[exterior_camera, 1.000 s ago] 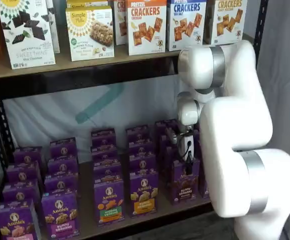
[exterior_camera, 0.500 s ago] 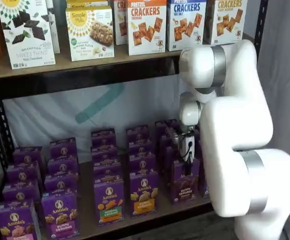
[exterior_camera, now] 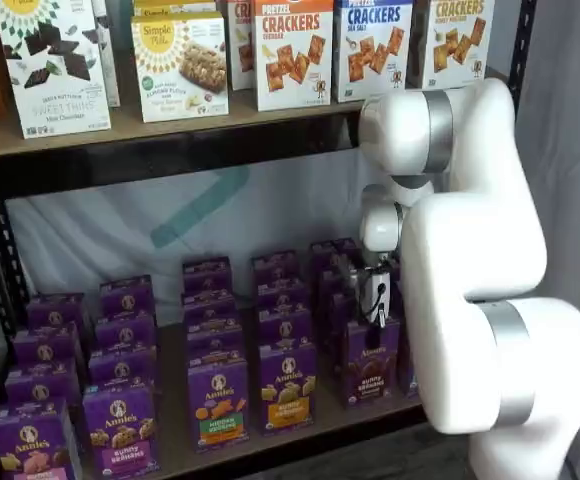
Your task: Pick up the purple box with a brown patch in the center, on the bottom shelf, the fifth box from the left
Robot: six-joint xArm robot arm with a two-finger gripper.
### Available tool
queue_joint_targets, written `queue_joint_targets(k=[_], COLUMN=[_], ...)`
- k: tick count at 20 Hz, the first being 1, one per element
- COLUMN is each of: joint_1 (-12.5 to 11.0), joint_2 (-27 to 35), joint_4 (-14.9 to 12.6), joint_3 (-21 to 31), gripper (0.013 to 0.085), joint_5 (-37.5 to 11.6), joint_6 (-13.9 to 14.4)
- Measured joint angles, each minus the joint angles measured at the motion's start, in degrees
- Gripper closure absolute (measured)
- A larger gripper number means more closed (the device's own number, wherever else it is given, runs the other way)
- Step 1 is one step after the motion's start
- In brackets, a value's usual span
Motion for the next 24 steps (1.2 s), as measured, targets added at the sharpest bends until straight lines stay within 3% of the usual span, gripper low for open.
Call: queue_joint_targets(k=[7,14,19,24], joint_1=[0.06,-0.11,-0.12,0.24], joint_2=[0.27,0.02,-0.65,-3.87], joint_4=[-0.41,-0.17,0.28,2.14], joint_3=[-0.06,-0.06,1.10,6.88], gripper=[0.0570,0.0730,0.0730,0.0730], joint_5=[-0.63,-0.10,-0.98,-5.57], joint_6=[0.38,0.03,-0.37,-1.74])
